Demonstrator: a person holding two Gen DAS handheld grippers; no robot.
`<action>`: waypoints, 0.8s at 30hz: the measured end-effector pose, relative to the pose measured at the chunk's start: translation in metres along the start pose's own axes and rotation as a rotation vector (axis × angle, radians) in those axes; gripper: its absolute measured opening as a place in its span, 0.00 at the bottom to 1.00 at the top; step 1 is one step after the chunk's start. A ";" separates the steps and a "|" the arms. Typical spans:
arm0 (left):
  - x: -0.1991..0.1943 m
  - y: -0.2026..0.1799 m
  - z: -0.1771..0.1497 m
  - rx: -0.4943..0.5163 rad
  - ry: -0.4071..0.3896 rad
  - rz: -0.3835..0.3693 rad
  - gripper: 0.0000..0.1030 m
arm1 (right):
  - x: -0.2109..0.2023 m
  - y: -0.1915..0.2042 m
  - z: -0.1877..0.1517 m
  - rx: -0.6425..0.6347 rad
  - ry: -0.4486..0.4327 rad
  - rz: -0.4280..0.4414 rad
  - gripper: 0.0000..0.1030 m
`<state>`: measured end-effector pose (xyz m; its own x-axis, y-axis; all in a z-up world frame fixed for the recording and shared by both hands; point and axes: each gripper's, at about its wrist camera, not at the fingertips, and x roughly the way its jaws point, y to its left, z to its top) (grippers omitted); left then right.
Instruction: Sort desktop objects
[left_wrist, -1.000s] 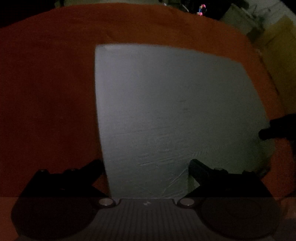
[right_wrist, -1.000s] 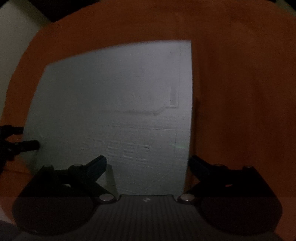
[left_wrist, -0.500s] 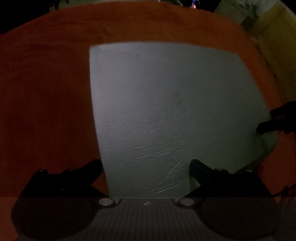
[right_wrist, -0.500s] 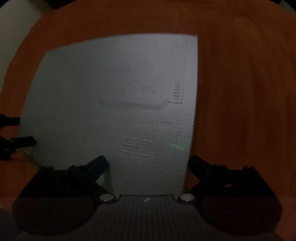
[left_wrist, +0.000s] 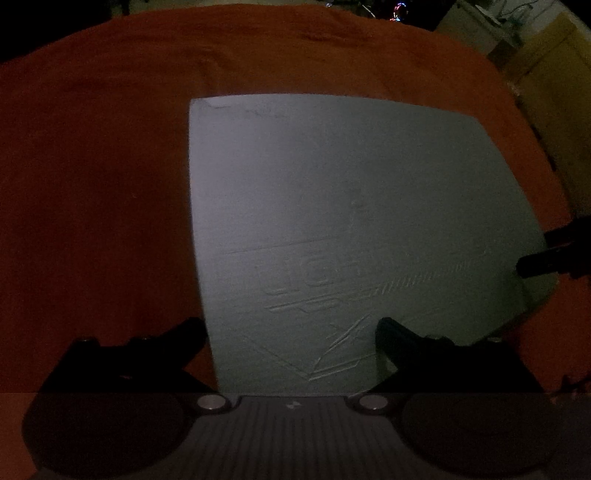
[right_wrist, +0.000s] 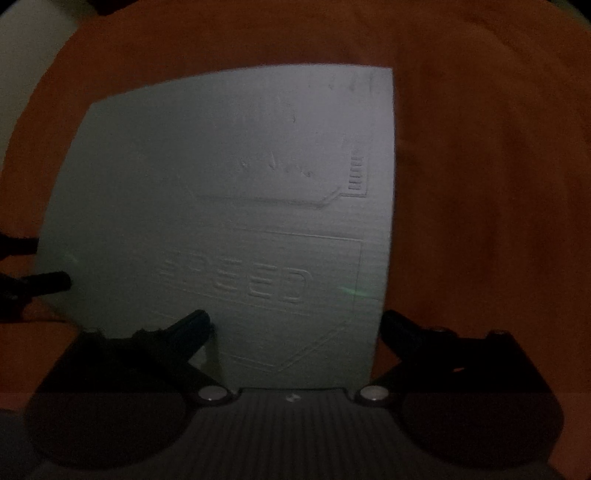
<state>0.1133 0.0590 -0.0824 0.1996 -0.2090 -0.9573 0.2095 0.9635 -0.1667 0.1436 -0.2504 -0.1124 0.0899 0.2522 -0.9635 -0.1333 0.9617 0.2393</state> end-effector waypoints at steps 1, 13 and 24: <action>0.003 -0.001 -0.001 0.004 0.012 0.002 0.95 | 0.001 0.001 -0.001 -0.003 -0.003 -0.001 0.99; 0.032 -0.011 -0.007 0.004 0.054 0.024 0.99 | 0.026 -0.010 -0.010 0.010 0.055 -0.017 1.00; 0.001 -0.007 0.013 0.017 -0.045 0.082 0.99 | -0.006 0.004 0.004 -0.019 -0.010 -0.084 0.93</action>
<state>0.1242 0.0502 -0.0793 0.2599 -0.1369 -0.9559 0.2069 0.9748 -0.0834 0.1460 -0.2480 -0.1051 0.1118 0.1714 -0.9788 -0.1435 0.9775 0.1548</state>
